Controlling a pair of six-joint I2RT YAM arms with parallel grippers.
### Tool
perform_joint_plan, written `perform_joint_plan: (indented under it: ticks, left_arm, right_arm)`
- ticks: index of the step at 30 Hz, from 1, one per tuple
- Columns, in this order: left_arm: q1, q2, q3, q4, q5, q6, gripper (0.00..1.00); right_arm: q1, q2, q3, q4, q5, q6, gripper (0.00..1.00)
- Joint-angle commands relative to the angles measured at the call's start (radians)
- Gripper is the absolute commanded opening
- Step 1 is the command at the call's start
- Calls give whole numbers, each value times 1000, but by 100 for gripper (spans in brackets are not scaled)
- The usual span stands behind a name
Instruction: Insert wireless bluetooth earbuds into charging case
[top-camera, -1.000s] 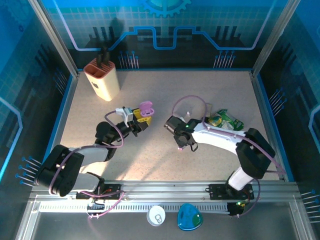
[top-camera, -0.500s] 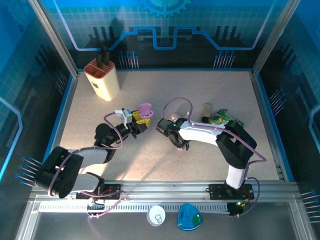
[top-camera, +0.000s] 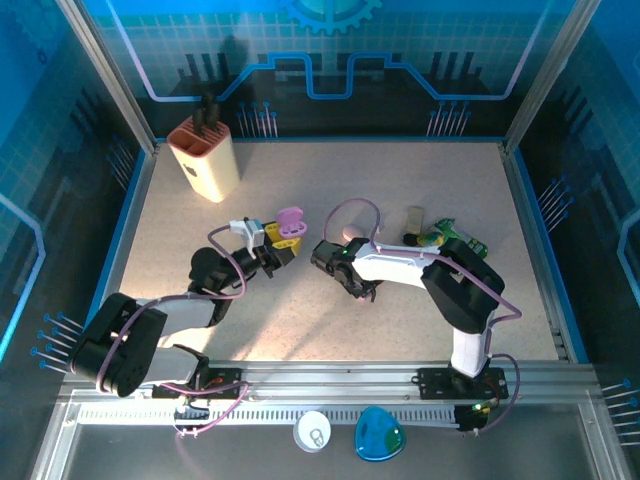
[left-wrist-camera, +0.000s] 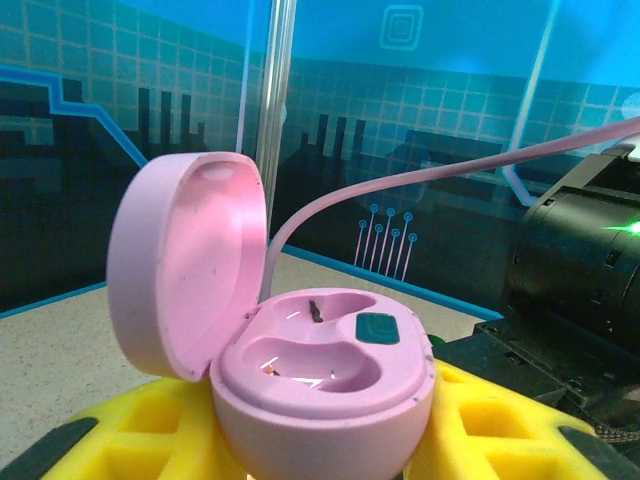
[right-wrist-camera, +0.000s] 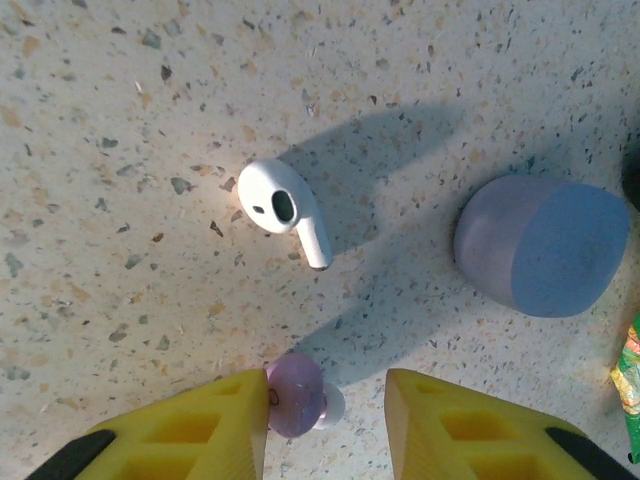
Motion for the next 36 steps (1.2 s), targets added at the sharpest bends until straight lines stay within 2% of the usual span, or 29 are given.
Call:
perform_joint_plan:
  ticks: [1, 17, 25, 28, 32, 36]
  left_arm:
    - [10, -23, -12, 33, 8, -10, 38]
    - [10, -15, -11, 34, 10, -10, 38]
    - [10, -14, -12, 33, 14, -9, 37]
    - [10, -13, -11, 33, 19, -8, 37]
    - [10, -5, -9, 33, 29, -6, 37]
    - [8, 13, 3, 33, 54, -12, 37]
  right_arm:
    - [14, 24, 23, -31, 12, -2, 38]
    - [12, 63, 31, -75, 3, 17, 36]
    - [12, 60, 32, -74, 5, 23, 25]
    - [10, 33, 28, -69, 4, 24, 20]
    - [-6, -24, 5, -32, -24, 26, 21]
    - [-55, -114, -34, 13, -132, 45, 21]
